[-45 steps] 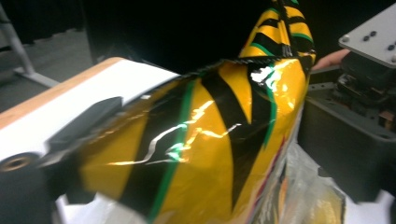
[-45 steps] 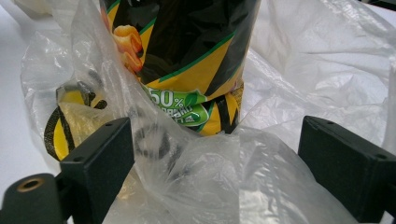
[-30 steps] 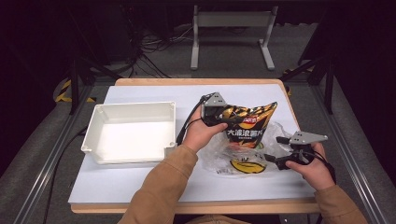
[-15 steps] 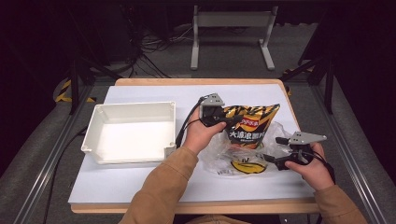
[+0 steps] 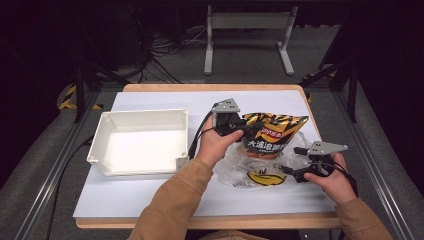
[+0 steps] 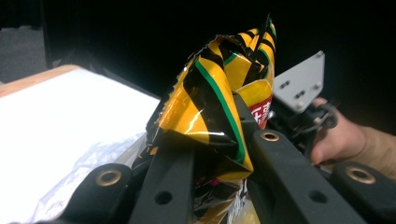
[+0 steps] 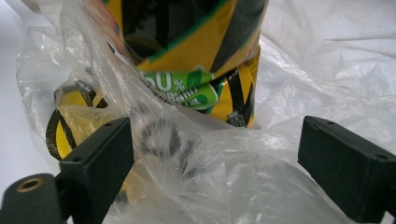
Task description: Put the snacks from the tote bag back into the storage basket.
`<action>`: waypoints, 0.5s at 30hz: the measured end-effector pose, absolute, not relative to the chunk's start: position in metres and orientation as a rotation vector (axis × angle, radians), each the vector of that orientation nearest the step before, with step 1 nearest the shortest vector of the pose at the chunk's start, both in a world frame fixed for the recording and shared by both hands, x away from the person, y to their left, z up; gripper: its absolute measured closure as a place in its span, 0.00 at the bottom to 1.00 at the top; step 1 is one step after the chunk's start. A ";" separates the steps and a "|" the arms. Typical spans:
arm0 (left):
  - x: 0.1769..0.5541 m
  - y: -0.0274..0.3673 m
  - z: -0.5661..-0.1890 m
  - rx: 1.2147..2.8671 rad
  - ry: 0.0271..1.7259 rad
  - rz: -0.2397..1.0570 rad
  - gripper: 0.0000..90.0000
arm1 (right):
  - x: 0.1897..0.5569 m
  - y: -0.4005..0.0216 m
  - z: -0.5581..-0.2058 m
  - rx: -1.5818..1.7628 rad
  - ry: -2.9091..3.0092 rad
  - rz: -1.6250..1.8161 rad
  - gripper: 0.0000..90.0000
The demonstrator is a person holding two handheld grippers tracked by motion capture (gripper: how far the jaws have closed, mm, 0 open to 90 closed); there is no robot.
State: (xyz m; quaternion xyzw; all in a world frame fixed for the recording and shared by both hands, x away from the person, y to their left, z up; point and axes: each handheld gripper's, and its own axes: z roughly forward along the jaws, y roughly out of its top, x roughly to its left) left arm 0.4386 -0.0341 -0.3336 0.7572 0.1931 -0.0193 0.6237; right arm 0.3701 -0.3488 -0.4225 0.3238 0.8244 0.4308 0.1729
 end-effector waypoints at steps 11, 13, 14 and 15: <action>0.431 -0.032 -0.315 1.671 0.423 -0.074 0.94 | 0.371 -0.345 -0.423 0.907 2.340 1.234 0.12; 0.430 -0.032 -0.310 1.666 0.416 -0.069 0.94 | 0.371 -0.345 -0.423 0.907 2.342 1.233 0.11; 0.428 -0.032 -0.306 1.665 0.412 -0.065 0.94 | 0.371 -0.345 -0.423 0.907 2.343 1.233 0.11; 0.428 -0.031 -0.304 1.664 0.409 -0.062 0.94 | 0.371 -0.345 -0.424 0.908 2.344 1.232 0.11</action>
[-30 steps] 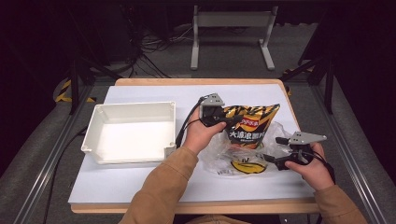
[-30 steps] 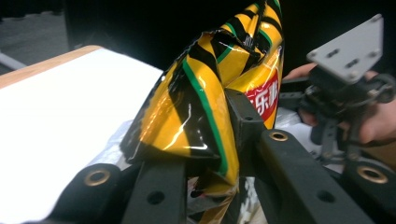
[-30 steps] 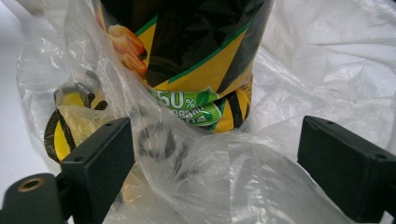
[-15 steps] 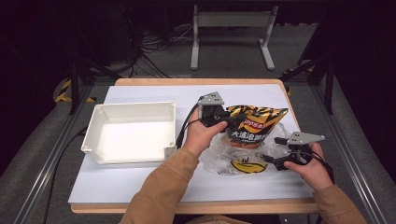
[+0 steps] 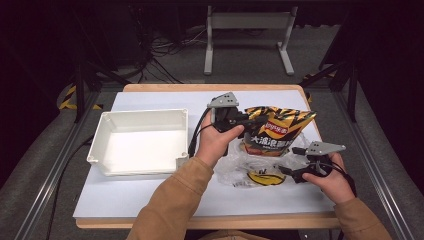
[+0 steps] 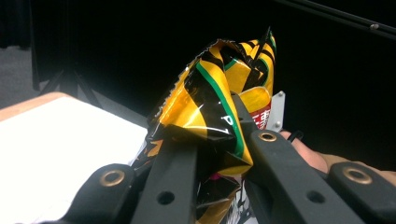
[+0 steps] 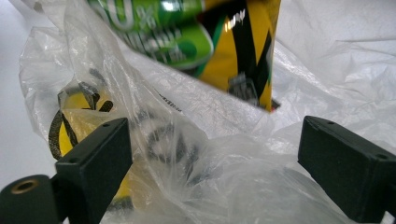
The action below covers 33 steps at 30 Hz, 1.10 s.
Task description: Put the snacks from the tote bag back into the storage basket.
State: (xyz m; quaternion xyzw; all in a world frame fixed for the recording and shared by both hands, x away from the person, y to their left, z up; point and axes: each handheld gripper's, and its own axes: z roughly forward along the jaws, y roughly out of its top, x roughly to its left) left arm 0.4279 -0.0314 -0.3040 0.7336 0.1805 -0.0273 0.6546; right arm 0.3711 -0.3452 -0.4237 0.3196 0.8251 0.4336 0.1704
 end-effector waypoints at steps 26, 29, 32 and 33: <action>0.418 -0.025 -0.255 1.600 0.395 -0.013 0.95 | 0.371 -0.345 -0.424 0.909 2.338 1.231 0.11; 0.418 -0.023 -0.252 1.597 0.397 -0.012 0.95 | 0.371 -0.345 -0.424 0.908 2.338 1.231 0.11; 0.418 -0.020 -0.250 1.594 0.399 -0.007 0.95 | 0.372 -0.345 -0.424 0.908 2.339 1.230 0.11; 0.418 -0.018 -0.248 1.590 0.401 0.000 0.95 | 0.372 -0.345 -0.424 0.909 2.341 1.228 0.11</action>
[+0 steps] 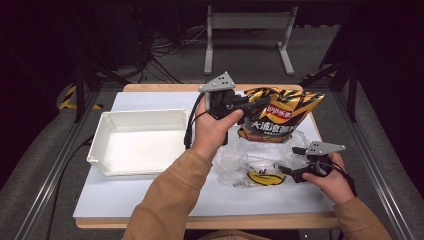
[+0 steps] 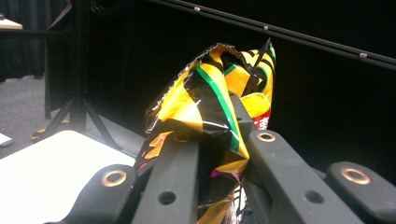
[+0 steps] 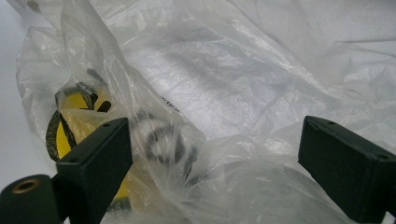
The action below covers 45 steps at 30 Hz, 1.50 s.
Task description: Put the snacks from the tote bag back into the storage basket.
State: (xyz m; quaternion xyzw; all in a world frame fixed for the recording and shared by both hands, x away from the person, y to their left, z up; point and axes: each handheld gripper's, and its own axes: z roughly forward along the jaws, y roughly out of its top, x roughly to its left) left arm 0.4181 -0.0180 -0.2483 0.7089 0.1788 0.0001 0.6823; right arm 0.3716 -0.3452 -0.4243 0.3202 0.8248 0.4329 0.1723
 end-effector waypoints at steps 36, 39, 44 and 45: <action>0.408 0.075 -0.230 1.560 0.516 0.154 0.95 | 0.379 -0.334 -0.426 0.877 2.363 1.226 0.11; 0.408 0.083 -0.230 1.559 0.523 0.166 0.95 | 0.378 -0.336 -0.424 0.877 2.351 1.243 0.11; 0.407 0.099 -0.232 1.558 0.548 0.187 0.95 | 0.375 -0.336 -0.418 0.859 2.330 1.273 0.11; 0.406 0.104 -0.232 1.562 0.556 0.195 0.95 | 0.375 -0.336 -0.417 0.856 2.324 1.276 0.11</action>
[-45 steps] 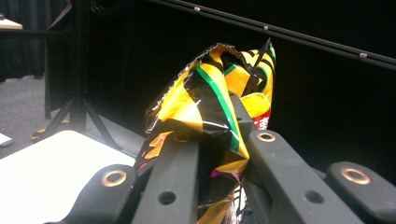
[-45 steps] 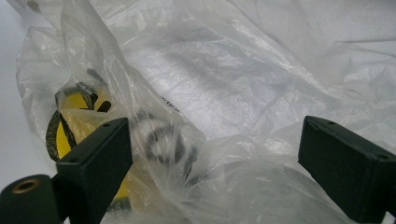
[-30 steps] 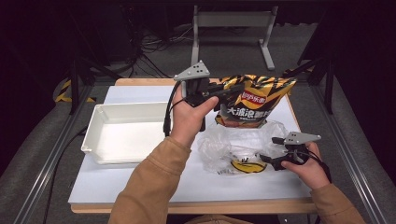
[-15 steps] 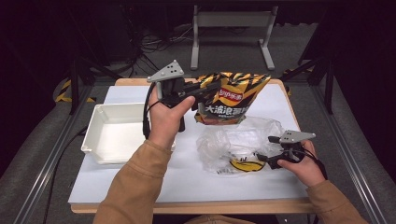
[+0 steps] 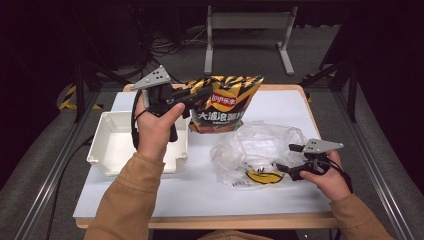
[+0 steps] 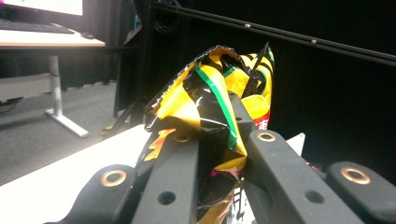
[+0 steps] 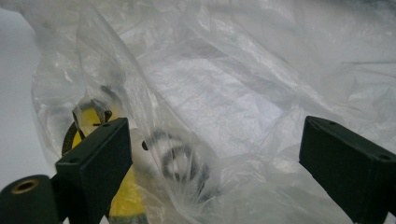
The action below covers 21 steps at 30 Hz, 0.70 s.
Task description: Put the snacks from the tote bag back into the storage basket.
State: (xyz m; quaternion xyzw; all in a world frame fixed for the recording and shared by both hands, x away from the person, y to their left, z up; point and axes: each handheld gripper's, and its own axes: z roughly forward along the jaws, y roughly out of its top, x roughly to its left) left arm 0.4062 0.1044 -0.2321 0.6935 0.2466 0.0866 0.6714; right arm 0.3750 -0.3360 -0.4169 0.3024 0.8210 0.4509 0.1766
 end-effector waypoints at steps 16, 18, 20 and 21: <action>0.408 0.150 -0.238 1.586 0.636 0.261 0.95 | 0.369 -0.333 -0.399 0.742 2.245 1.354 0.09; 0.409 0.155 -0.239 1.591 0.653 0.269 0.95 | 0.368 -0.332 -0.398 0.728 2.241 1.351 0.09; 0.410 0.160 -0.240 1.594 0.663 0.273 0.95 | 0.367 -0.332 -0.396 0.723 2.235 1.359 0.09; 0.410 0.163 -0.241 1.594 0.665 0.277 0.95 | 0.367 -0.332 -0.395 0.712 2.231 1.356 0.09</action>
